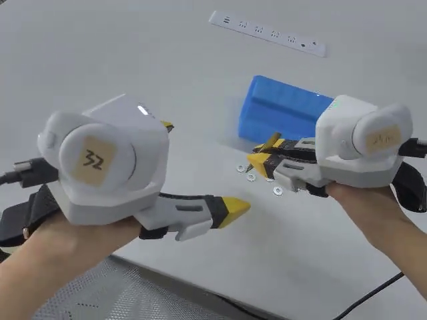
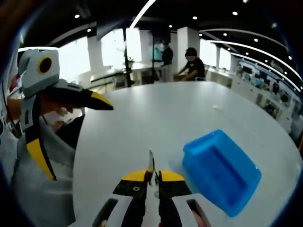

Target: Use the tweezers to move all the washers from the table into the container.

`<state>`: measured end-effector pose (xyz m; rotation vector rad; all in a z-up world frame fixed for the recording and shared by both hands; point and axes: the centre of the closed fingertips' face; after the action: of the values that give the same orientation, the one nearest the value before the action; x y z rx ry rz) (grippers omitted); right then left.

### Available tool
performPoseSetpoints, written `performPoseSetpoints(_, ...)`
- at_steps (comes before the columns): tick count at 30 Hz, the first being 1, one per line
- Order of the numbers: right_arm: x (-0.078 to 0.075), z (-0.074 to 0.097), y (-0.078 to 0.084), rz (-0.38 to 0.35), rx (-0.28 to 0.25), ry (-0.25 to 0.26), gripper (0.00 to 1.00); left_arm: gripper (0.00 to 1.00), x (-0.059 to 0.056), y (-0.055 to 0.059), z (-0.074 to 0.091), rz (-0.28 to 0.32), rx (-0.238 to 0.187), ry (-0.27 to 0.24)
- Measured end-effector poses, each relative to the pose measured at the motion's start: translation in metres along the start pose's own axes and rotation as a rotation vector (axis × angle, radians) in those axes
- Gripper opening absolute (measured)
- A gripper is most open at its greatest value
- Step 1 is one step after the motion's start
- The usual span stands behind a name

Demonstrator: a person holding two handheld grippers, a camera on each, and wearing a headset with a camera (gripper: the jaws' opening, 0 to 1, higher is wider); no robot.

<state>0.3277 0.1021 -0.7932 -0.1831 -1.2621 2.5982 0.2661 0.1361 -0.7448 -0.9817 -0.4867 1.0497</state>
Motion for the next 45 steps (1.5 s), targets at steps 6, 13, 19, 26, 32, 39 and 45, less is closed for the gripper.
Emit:
performPoseSetpoints(6,-0.002,-0.014,0.004,-0.007,0.028,-0.020,0.05,0.97,0.007,0.005,0.002,0.030,0.000,-0.020)
performPoseSetpoints(13,-0.002,-0.020,0.005,-0.014,0.038,-0.033,0.05,0.99,0.014,0.016,0.005,0.034,0.039,-0.036)
performPoseSetpoints(19,-0.001,-0.020,0.008,-0.016,0.056,-0.034,0.05,0.99,0.014,0.022,0.005,0.010,0.070,-0.039)
performPoseSetpoints(26,-0.002,-0.017,0.011,-0.009,0.074,-0.029,0.04,0.99,0.012,0.025,0.004,0.001,0.081,-0.032)
performPoseSetpoints(32,-0.003,-0.018,0.015,-0.002,0.092,-0.030,0.05,0.99,0.014,0.027,0.003,-0.014,0.091,-0.036)
performPoseSetpoints(39,-0.004,-0.024,0.013,0.002,0.098,-0.035,0.04,0.99,0.015,0.034,0.004,-0.027,0.113,-0.039)
performPoseSetpoints(45,-0.002,-0.023,0.014,0.013,0.088,-0.014,0.04,0.99,0.016,0.035,0.004,-0.022,0.114,-0.039)
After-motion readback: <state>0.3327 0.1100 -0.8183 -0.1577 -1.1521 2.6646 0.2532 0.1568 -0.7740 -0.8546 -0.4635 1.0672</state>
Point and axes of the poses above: the centre of the closed fingertips' face, and the gripper's own axes: z roughly backward along the fingers, x roughly to its left, y roughly out of its underside, and after that the axes turned 3 degrees about z, right-handed
